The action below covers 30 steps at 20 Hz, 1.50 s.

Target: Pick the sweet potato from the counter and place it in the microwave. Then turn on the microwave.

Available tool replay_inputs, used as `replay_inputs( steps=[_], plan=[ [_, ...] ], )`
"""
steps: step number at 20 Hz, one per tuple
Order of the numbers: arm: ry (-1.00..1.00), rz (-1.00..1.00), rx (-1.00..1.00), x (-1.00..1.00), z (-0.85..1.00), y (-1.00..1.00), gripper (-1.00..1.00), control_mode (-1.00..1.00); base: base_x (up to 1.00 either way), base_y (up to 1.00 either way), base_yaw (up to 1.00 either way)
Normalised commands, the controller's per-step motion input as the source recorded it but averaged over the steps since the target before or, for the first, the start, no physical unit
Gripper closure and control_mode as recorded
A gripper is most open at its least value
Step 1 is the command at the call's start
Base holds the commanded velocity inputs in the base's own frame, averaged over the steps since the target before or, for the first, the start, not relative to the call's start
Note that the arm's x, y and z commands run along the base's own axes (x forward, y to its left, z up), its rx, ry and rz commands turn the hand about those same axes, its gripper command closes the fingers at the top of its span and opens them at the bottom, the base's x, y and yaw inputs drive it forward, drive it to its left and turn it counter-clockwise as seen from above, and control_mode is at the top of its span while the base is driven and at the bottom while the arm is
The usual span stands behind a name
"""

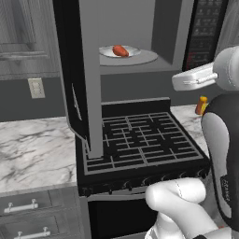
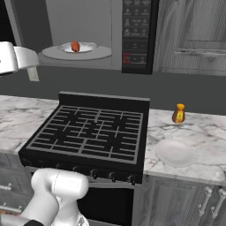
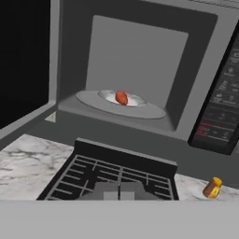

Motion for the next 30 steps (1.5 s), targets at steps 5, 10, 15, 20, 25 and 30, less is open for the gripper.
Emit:
replay_inputs(
  steps=[5,10,15,20,25,30],
  plan=[
    [0.0,-0.02,0.0,-0.59,0.0,0.0,1.0,-1.0,0.0,0.0,0.0],
    [0.0,-0.02,0.0,-0.59,0.0,0.0,1.0,-1.0,0.0,0.0,0.0],
    [0.0,-0.01,-0.02,-0.52,0.0,0.0,1.0,-1.0,0.0,0.0,0.0],
    [-0.01,0.0,-0.03,-0.44,0.0,0.04,1.0,-1.0,0.0,0.0,0.0],
    [-0.06,0.0,-0.06,-0.31,-0.01,0.15,1.0,-1.0,0.0,0.0,0.0],
    [-0.1,0.0,-0.08,-0.26,-0.02,0.18,1.0,-1.0,0.0,0.0,0.0]
  ],
)
